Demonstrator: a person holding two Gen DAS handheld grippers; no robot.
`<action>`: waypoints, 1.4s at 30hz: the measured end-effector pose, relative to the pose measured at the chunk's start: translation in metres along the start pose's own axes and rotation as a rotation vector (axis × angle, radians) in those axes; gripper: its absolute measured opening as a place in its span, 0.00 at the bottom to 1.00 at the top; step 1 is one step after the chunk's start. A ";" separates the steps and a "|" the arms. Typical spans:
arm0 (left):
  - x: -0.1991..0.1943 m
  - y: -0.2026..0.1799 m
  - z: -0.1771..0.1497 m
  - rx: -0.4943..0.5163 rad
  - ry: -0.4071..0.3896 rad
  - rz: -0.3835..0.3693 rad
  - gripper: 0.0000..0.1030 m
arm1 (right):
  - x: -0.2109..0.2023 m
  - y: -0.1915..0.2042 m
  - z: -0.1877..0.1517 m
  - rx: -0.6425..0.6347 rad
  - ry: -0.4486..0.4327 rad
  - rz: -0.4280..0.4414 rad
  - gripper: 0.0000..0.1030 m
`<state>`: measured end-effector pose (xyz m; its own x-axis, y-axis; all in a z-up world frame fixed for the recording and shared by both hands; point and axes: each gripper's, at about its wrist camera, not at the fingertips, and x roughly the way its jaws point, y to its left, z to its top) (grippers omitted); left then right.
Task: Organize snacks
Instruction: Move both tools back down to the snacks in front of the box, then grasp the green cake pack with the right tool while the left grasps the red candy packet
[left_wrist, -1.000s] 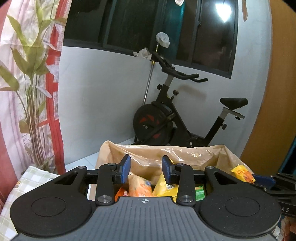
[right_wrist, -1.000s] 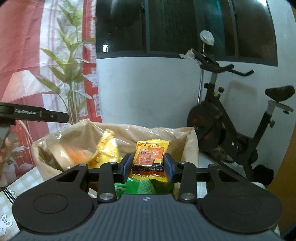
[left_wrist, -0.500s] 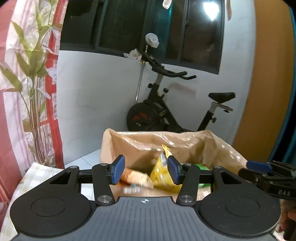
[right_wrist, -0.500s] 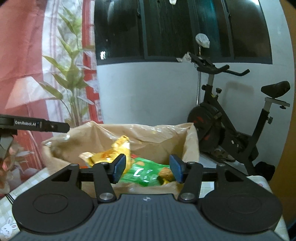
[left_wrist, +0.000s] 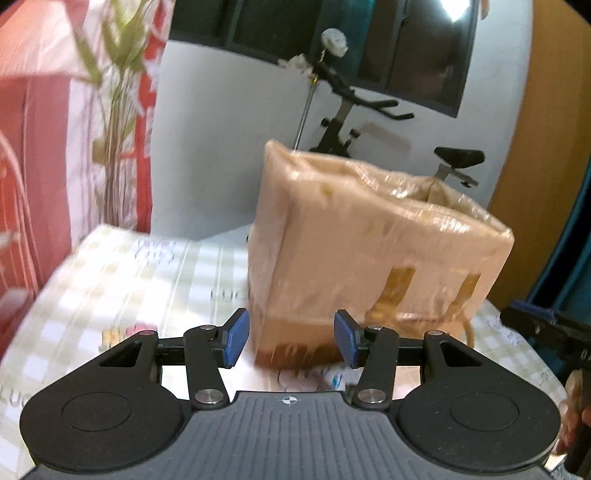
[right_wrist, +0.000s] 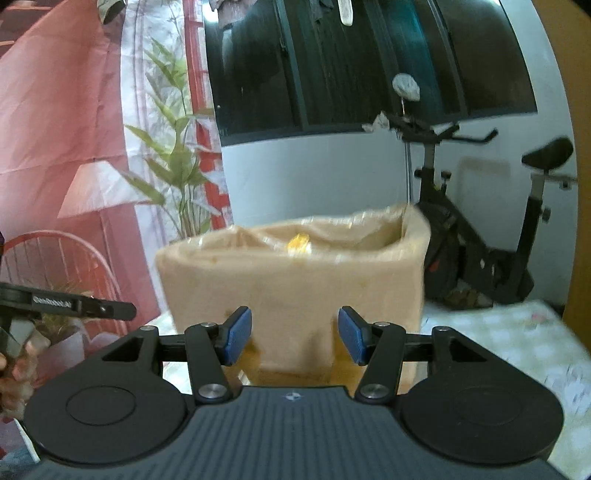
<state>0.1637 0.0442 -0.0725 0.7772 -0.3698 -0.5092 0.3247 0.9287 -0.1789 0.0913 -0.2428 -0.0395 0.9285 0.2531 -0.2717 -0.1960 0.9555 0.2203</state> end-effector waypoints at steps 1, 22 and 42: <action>0.001 0.003 -0.004 -0.004 0.008 0.002 0.51 | 0.000 0.001 -0.006 0.011 0.015 0.005 0.54; 0.027 0.029 -0.040 -0.033 0.104 0.058 0.51 | 0.081 0.033 -0.073 -0.010 0.433 0.135 0.54; 0.032 0.018 -0.061 -0.022 0.175 0.098 0.52 | 0.142 0.054 -0.098 -0.183 0.541 0.099 0.46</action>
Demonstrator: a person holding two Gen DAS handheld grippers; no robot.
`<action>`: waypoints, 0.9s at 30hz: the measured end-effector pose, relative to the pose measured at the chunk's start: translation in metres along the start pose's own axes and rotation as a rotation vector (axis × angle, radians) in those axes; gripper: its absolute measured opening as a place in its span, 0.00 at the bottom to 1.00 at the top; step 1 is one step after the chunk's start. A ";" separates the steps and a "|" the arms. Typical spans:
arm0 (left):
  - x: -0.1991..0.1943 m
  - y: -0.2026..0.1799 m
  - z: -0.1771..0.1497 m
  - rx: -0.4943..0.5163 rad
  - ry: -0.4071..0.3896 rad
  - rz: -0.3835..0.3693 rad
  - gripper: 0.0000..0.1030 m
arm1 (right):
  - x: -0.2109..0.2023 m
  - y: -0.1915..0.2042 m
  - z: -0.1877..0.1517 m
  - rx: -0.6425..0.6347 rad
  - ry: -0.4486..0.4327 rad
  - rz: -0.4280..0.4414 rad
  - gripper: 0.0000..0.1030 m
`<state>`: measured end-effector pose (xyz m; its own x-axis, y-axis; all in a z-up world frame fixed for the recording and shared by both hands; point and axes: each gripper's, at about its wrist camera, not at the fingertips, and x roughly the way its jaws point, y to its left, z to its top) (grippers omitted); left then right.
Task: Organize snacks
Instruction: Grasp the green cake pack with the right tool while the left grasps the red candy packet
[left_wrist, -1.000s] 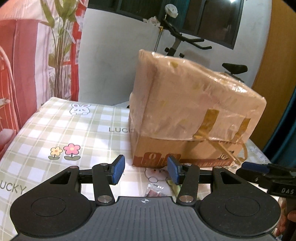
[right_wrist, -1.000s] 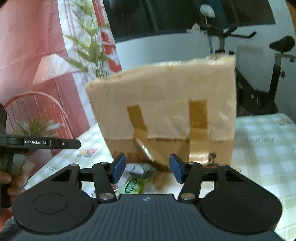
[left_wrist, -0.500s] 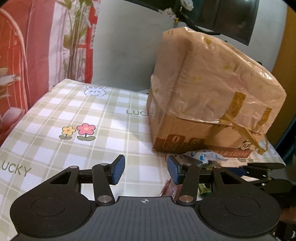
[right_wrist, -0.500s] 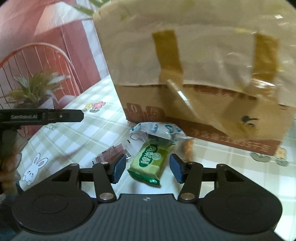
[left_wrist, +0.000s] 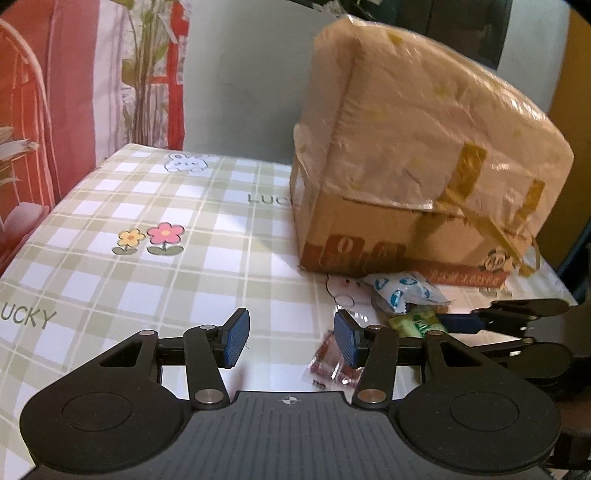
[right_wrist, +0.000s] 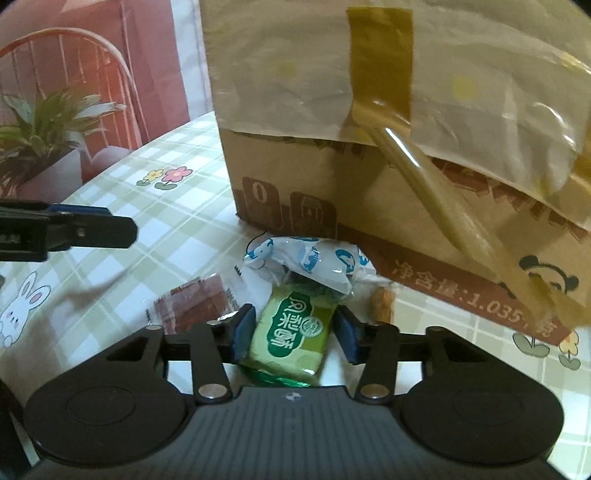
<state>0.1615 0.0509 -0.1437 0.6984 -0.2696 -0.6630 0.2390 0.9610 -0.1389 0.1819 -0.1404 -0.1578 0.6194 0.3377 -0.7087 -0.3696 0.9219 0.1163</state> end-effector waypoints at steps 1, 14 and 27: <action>0.002 -0.001 -0.002 0.009 0.013 -0.001 0.52 | -0.003 -0.002 -0.002 0.001 -0.002 0.003 0.45; 0.034 -0.032 -0.012 0.167 0.098 -0.051 0.63 | -0.039 -0.023 -0.038 -0.007 -0.050 -0.009 0.45; 0.044 -0.048 -0.018 0.205 0.067 -0.018 0.63 | -0.048 -0.029 -0.053 -0.020 -0.119 0.022 0.45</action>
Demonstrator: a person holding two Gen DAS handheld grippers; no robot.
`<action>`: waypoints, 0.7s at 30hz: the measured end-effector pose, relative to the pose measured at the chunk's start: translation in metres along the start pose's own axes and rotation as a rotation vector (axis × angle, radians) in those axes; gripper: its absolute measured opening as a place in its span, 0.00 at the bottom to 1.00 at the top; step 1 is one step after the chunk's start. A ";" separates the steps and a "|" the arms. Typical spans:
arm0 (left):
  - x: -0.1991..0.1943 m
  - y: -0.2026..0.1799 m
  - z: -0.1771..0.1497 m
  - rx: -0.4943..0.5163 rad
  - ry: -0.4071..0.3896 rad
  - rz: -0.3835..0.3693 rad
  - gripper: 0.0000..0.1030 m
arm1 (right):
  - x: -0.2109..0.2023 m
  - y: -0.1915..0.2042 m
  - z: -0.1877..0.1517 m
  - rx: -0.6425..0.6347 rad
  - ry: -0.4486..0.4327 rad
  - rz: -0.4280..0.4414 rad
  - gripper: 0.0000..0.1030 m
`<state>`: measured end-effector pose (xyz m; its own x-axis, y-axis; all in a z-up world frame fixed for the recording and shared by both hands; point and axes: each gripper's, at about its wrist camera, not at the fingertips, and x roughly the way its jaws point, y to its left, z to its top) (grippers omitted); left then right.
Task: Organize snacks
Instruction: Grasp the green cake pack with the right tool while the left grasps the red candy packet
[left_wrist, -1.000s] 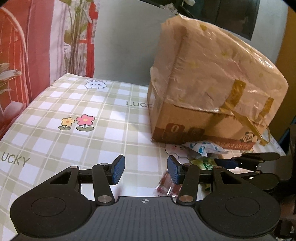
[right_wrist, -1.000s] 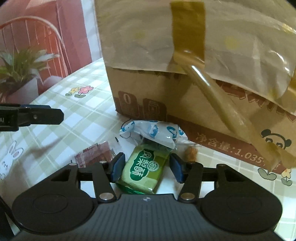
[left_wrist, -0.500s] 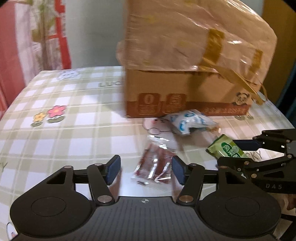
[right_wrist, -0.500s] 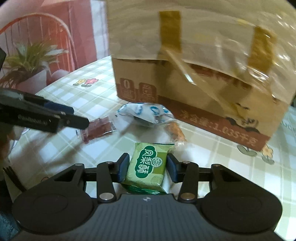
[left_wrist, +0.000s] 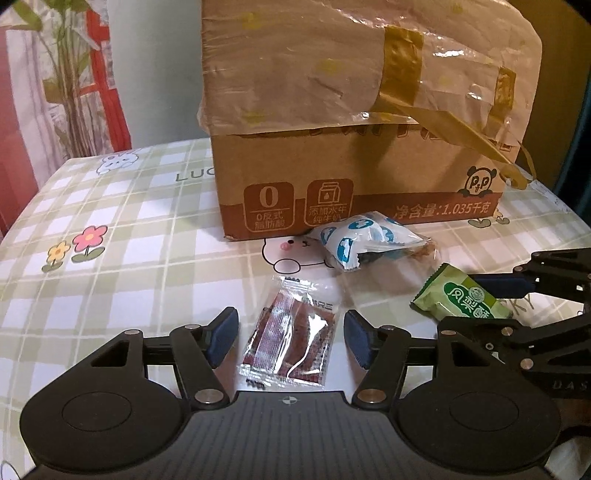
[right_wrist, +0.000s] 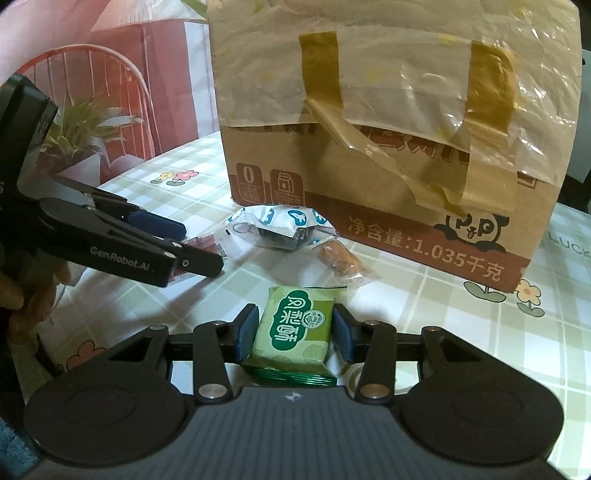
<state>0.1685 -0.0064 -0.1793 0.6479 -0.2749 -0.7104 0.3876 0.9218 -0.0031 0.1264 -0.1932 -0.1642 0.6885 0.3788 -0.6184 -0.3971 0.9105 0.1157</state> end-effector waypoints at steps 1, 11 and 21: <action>-0.002 0.000 -0.002 -0.007 -0.006 0.004 0.62 | 0.000 -0.001 0.000 0.005 -0.002 0.004 0.45; -0.022 0.006 -0.017 -0.097 -0.029 0.002 0.43 | -0.002 -0.004 -0.002 0.018 -0.009 0.018 0.45; -0.038 0.006 -0.018 -0.119 -0.056 -0.020 0.42 | -0.003 -0.002 -0.002 0.021 -0.006 0.014 0.45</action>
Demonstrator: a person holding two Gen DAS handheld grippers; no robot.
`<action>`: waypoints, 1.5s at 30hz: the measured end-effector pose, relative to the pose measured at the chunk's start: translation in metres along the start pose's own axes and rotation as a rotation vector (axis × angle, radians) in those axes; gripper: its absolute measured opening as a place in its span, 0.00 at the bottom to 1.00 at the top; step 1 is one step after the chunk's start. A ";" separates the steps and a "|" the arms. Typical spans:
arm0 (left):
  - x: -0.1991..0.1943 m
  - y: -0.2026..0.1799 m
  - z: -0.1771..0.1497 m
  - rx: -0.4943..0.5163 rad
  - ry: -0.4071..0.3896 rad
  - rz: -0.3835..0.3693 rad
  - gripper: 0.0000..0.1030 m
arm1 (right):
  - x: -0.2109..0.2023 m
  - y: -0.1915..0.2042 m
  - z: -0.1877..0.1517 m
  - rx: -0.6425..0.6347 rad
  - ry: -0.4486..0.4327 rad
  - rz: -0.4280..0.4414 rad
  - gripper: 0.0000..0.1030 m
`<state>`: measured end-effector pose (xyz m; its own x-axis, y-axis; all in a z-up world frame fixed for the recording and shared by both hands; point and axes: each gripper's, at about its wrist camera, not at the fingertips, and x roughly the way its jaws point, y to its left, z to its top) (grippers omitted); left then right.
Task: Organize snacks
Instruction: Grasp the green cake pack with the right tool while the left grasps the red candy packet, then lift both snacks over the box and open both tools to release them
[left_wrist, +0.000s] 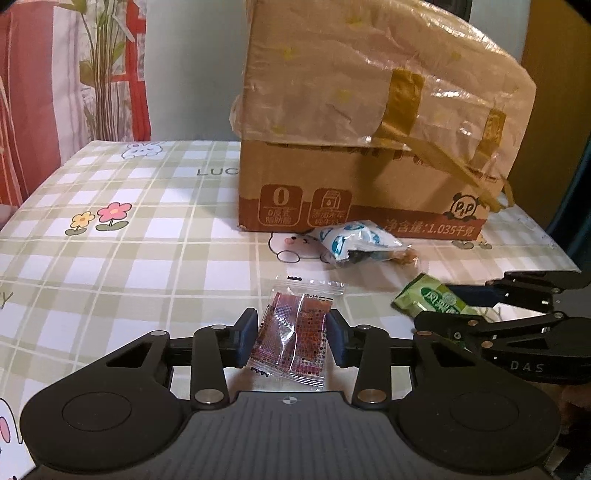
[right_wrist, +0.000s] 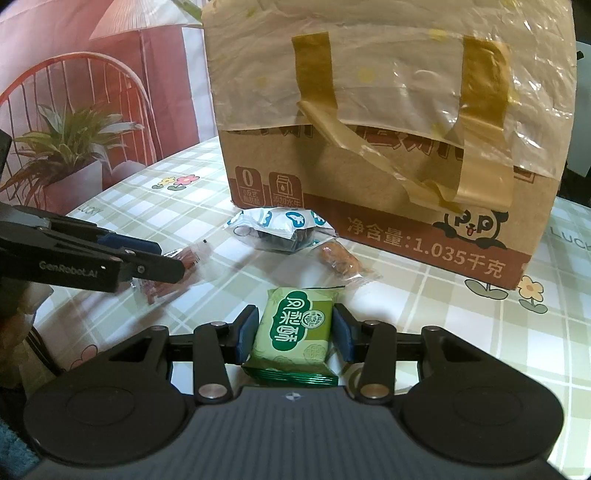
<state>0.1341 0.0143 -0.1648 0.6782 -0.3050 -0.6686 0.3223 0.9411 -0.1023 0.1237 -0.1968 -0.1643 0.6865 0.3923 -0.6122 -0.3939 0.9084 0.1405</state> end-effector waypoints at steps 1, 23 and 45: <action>-0.002 0.000 0.000 -0.004 -0.009 -0.006 0.42 | -0.001 0.000 0.000 0.003 0.000 0.000 0.43; -0.083 -0.006 0.087 0.018 -0.346 0.001 0.42 | -0.082 0.007 0.055 -0.026 -0.287 0.072 0.42; 0.006 -0.037 0.228 0.084 -0.306 -0.001 0.42 | -0.056 -0.072 0.201 0.084 -0.341 -0.106 0.42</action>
<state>0.2771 -0.0553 0.0028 0.8408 -0.3477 -0.4150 0.3678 0.9293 -0.0335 0.2365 -0.2547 0.0161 0.8904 0.3087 -0.3344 -0.2684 0.9496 0.1621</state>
